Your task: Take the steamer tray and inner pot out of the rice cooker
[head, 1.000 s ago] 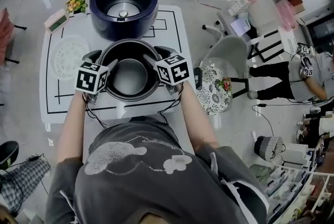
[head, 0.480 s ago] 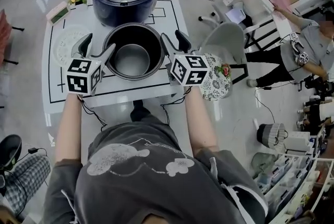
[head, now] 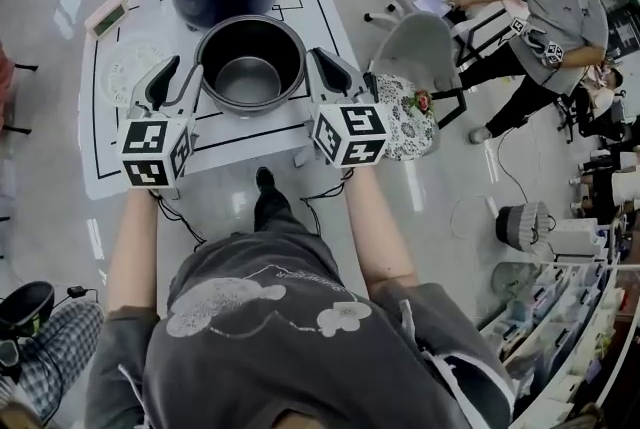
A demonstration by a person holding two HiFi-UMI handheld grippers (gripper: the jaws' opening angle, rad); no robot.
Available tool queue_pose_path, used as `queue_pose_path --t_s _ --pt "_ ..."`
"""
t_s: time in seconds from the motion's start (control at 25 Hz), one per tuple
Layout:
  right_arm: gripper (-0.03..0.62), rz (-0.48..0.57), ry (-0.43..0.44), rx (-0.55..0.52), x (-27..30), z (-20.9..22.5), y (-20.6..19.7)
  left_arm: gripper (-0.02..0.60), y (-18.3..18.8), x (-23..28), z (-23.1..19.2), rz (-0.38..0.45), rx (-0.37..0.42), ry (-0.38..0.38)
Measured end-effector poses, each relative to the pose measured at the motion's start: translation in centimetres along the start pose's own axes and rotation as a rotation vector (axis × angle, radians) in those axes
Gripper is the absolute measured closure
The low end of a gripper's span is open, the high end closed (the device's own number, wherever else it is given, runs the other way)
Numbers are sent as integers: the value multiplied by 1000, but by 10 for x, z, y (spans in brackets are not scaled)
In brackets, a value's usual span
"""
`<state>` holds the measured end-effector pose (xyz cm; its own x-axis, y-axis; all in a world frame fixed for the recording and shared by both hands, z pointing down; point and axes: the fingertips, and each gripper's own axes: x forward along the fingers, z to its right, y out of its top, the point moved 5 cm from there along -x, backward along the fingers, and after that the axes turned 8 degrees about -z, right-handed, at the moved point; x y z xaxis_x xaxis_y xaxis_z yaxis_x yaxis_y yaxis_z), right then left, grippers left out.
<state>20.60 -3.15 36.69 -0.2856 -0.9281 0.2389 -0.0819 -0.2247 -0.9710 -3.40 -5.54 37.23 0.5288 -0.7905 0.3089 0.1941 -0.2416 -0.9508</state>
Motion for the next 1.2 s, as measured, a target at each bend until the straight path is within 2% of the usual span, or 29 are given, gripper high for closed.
queue_pose_path --t_s 0.12,0.28,0.64,0.8,1.2 --pt "565 -17 -14 5 -18 -16 -6 521 -8 -19 4 -8 -5 -26" --pt "566 -51 -36 -20 -41 -36 -14 569 -19 -43 13 -19 4 -72" --pt "566 -76 -39 -42 -85 -60 -24 572 -36 -66 36 -52 11 -122" --pt "566 -77 -32 -70 -97 -54 -22 574 -38 -69 48 -57 9 -116" --pt "566 -99 10 -32 -132 -32 -34 572 -39 -74 82 -70 -8 -93"
